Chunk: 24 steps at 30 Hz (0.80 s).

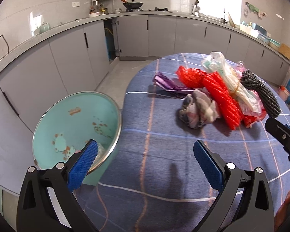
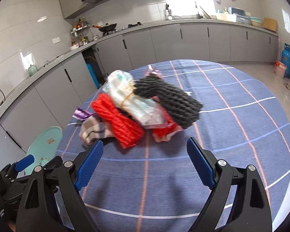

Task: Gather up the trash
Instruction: 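Move both tools back toward the trash pile on the table, then grasp the black mesh net with the right tool while the left tool grasps the checkered cloth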

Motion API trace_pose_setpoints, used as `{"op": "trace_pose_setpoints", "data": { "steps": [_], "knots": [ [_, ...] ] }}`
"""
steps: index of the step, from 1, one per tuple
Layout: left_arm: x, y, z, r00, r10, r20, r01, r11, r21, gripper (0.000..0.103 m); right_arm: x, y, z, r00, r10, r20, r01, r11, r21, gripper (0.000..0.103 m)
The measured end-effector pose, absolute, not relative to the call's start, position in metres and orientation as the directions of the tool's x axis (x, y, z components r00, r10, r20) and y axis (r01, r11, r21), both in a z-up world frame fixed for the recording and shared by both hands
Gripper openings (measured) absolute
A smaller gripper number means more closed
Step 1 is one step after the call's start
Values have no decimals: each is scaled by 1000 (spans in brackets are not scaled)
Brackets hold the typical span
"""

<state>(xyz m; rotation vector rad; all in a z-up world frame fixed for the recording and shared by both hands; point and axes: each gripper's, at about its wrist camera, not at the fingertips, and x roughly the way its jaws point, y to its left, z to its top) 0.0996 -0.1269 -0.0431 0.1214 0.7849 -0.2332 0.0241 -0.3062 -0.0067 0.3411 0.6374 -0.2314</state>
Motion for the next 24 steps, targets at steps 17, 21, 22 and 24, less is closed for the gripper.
{"op": "trace_pose_setpoints", "data": {
  "steps": [17,21,22,24],
  "knots": [
    [132,-163,-30,672,-263,-692,348,937,-18,92,72,-359,17,795,-145,-589,312,931,191,69],
    [141,-176,-34,663,-285,-692,379,925,-18,86,91,-364,1,761,-113,-639,295,937,186,55],
    [143,-179,-35,657,-295,-694,388,921,-24,85,94,-366,-4,751,-92,-654,291,935,203,51],
    [150,-184,-38,646,-318,-694,402,914,-45,85,93,-366,-10,742,-75,-667,289,933,215,42]
  ]
}}
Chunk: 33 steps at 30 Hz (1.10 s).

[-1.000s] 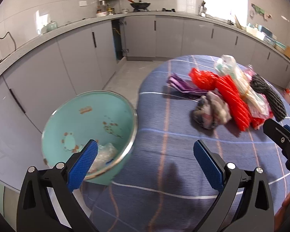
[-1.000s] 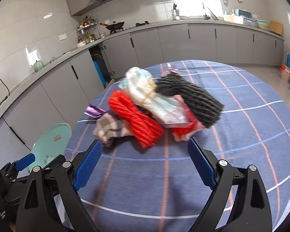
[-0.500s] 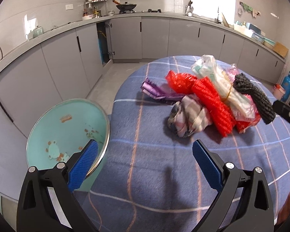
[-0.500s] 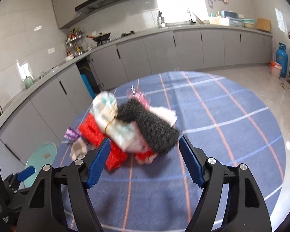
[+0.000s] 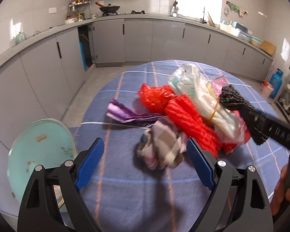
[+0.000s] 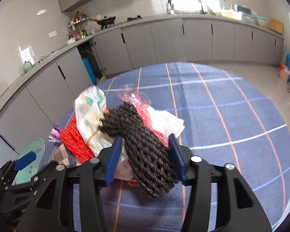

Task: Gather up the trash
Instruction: 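Grasp the black mesh net with the right tool while the left tool grasps the checkered cloth, then carry the black net and cloth over the teal bin and open both tools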

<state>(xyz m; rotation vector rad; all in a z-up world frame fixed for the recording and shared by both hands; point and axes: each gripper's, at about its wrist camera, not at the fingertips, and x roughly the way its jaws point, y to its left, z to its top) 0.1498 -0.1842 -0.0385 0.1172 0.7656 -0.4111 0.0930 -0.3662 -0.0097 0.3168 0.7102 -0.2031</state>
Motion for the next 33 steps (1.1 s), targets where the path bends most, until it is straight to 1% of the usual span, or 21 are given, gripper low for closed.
{"op": "trace_pose_setpoints", "data": {
  "steps": [2,4,6,7,8,9,11,13,14,16,19,26,30,33],
  "knots": [
    [156,-191,-43,640,-327,-696,415,909,-46,85,91,-368,-14,739,-57,-671,282,931,233,37],
    [162,-196,-47,634,-323,-703,415,909,-44,85,87,-368,-15,741,-43,-670,280,927,249,30],
    [167,-199,-52,618,-327,-715,417,907,-55,85,83,-369,-13,746,-36,-665,279,924,263,27],
    [170,-201,-54,604,-334,-723,419,906,-68,81,79,-369,-12,751,-33,-659,279,921,271,26],
    [171,-201,-56,590,-343,-731,424,902,-81,71,74,-369,-10,758,-32,-652,280,918,281,25],
    [172,-201,-58,577,-352,-737,429,899,-93,67,71,-369,-8,763,-29,-645,280,915,290,25],
    [174,-200,-62,557,-368,-744,434,893,-117,47,63,-368,-2,777,-30,-628,281,910,304,24],
    [172,-197,-62,555,-374,-743,433,892,-125,41,54,-366,5,793,-41,-608,283,909,307,24],
    [170,-194,-61,557,-383,-737,436,890,-133,35,52,-365,8,797,-46,-602,284,908,307,24],
    [167,-190,-57,556,-400,-728,442,885,-149,31,44,-363,14,810,-55,-584,288,905,314,24],
    [156,-184,-45,572,-418,-706,454,878,-152,30,38,-361,17,819,-57,-572,293,897,331,24],
    [119,-159,-6,654,-435,-619,471,874,-116,30,27,-352,22,828,-54,-558,291,891,347,24],
    [110,-142,5,676,-427,-600,440,888,-135,30,22,-342,23,830,-48,-555,284,894,348,24],
    [102,-135,5,688,-409,-599,424,897,-125,30,21,-329,22,830,-32,-556,267,899,347,24]
  ]
}}
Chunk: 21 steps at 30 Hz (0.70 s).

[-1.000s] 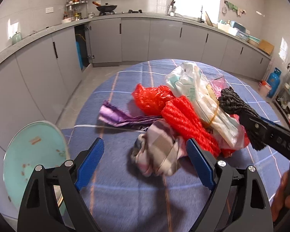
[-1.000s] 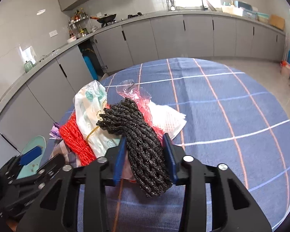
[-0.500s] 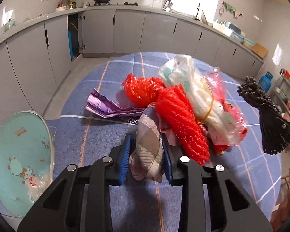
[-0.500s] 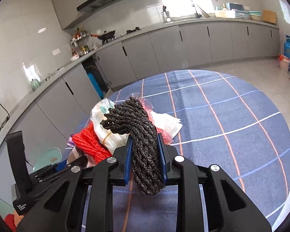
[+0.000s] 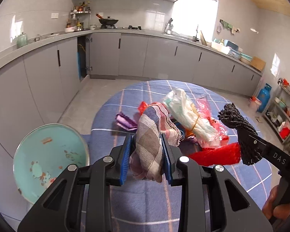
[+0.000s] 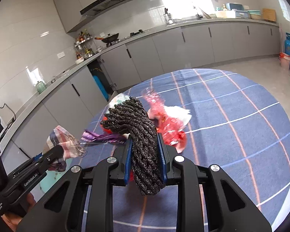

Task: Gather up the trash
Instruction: 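Carry the black net and cloth over the teal bin and open both tools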

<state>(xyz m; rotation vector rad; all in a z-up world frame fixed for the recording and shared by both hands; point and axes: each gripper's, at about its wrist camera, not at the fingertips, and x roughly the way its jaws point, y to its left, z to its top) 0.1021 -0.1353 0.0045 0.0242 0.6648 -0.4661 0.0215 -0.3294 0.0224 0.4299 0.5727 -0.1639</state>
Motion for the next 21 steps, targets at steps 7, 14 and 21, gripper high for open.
{"op": "trace_pose_setpoints", "data": {
  "steps": [7,14,21],
  "knots": [
    [97,-117,-2,685,-383,-620,384,913,-139,30,23,-304,22,828,0,-561,227,914,336,25],
    [99,-93,1,708,-359,-608,342,928,-150,30,29,-292,40,846,-20,-533,211,930,300,24],
    [103,-72,4,730,-330,-599,293,942,-162,30,37,-280,56,863,13,-505,165,938,306,24]
  ]
}}
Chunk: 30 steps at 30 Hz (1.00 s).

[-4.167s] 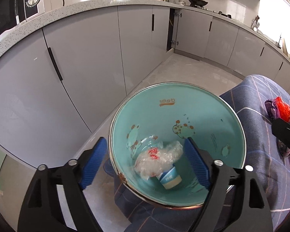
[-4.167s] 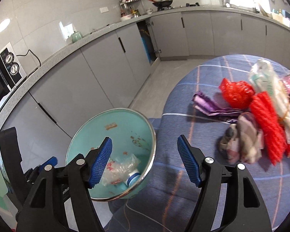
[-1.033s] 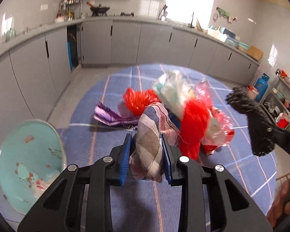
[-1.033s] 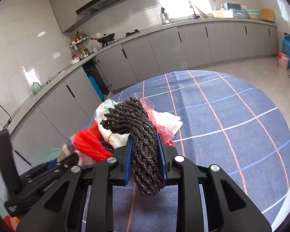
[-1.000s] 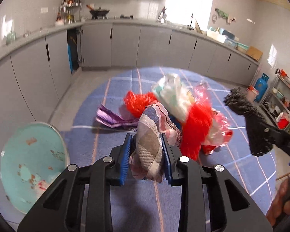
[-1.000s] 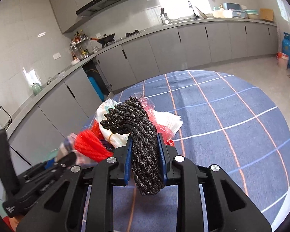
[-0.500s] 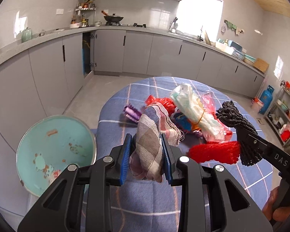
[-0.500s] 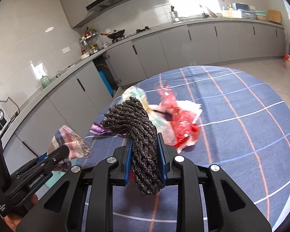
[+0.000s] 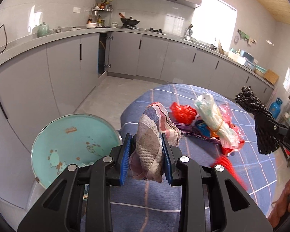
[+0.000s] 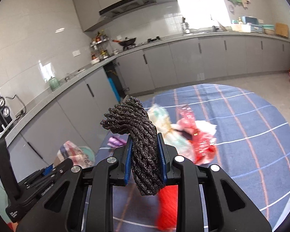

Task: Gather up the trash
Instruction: 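Carry the black net and cloth over the teal bin and open both tools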

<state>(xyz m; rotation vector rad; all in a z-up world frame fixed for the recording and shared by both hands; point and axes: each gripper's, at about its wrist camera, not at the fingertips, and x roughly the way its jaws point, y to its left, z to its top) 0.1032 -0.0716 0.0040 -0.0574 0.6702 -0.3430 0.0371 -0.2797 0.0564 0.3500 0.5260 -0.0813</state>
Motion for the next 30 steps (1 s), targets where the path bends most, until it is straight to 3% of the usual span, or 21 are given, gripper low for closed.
{"op": "trace_pose_setpoints", "data": {
  "steps": [9,30],
  "knots": [
    [107,-37,-7,740,-252,-624,210,967,-141,30,64,-226,24,799,150,-582,62,942,329,25],
    [125,43,-28,736,-103,-669,10,990,-141,30,103,-127,9,720,289,-631,-110,945,308,25]
  ]
}}
